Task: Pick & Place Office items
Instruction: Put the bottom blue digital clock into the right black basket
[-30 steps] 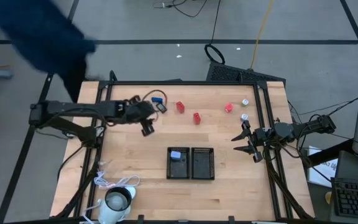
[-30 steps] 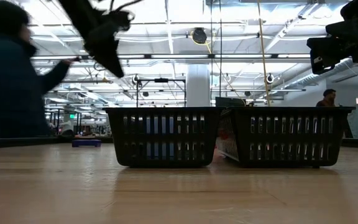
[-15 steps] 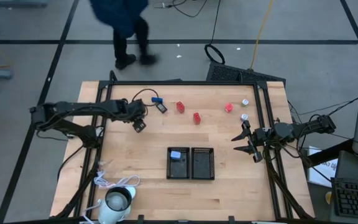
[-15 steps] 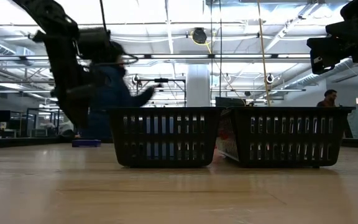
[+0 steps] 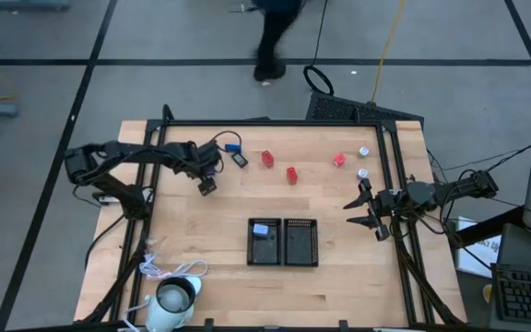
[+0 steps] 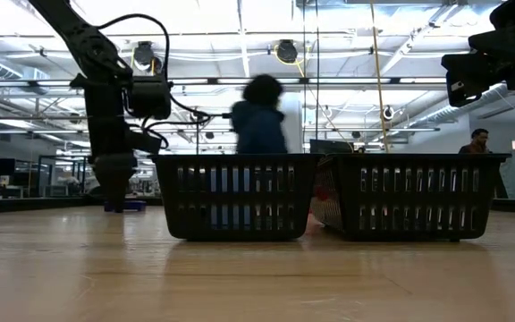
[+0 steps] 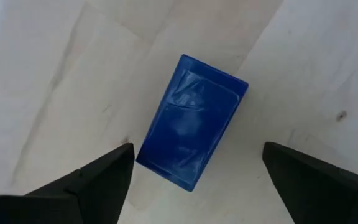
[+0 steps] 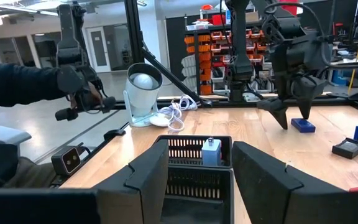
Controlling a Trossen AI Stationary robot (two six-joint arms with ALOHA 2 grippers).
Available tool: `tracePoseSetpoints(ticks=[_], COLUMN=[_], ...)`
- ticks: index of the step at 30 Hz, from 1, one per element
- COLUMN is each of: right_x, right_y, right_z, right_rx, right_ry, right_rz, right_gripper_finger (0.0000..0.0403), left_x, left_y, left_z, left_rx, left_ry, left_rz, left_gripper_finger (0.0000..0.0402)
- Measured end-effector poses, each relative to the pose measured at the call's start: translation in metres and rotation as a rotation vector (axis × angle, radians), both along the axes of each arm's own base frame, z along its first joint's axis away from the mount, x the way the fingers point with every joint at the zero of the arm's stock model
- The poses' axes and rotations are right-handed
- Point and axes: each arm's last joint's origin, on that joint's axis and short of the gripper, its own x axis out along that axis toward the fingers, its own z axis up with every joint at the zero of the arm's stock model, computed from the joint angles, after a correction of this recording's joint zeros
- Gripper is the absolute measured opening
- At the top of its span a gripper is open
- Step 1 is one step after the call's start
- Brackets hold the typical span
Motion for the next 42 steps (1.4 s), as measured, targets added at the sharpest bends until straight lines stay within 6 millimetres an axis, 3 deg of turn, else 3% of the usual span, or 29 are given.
tracePoseSetpoints(ticks=[6, 18, 25, 28, 34, 38, 42], right_x=[0.0, 0.0, 0.0, 0.0, 0.0, 0.0, 0.0], right_y=[0.0, 0.0, 0.0, 0.0, 0.0, 0.0, 0.0], right_z=[0.0, 0.0, 0.0, 0.0, 0.0, 0.0, 0.0], right_rx=[0.0, 0.0, 0.0, 0.0, 0.0, 0.0, 0.0], right_ry=[0.0, 0.0, 0.0, 0.0, 0.0, -0.001, -0.001], right_rz=[0.0, 0.0, 0.0, 0.0, 0.0, 0.0, 0.0], right_gripper_finger=[0.0169, 0.0169, 0.0169, 0.0169, 0.0169, 0.0169, 0.0169], left_x=[-0.001, 0.003, 0.008, 0.013, 0.026, 0.033, 0.042], left_y=[0.002, 0.0, -0.006, -0.011, -0.036, -0.058, -0.075], left_z=[-0.003, -0.004, 0.001, 0.013, 0.064, 0.101, 0.119], left_rx=[-0.053, -0.064, 0.004, 0.086, 0.265, 0.37, 0.42], left_ry=[-0.012, -0.059, -0.04, -0.025, -0.122, -0.265, -0.439], left_rz=[-0.029, 0.037, -0.025, -0.04, -0.129, -0.207, -0.295], left_gripper_finger=[0.0318, 0.0164, 0.0155, 0.0155, 0.0154, 0.0155, 0.0154])
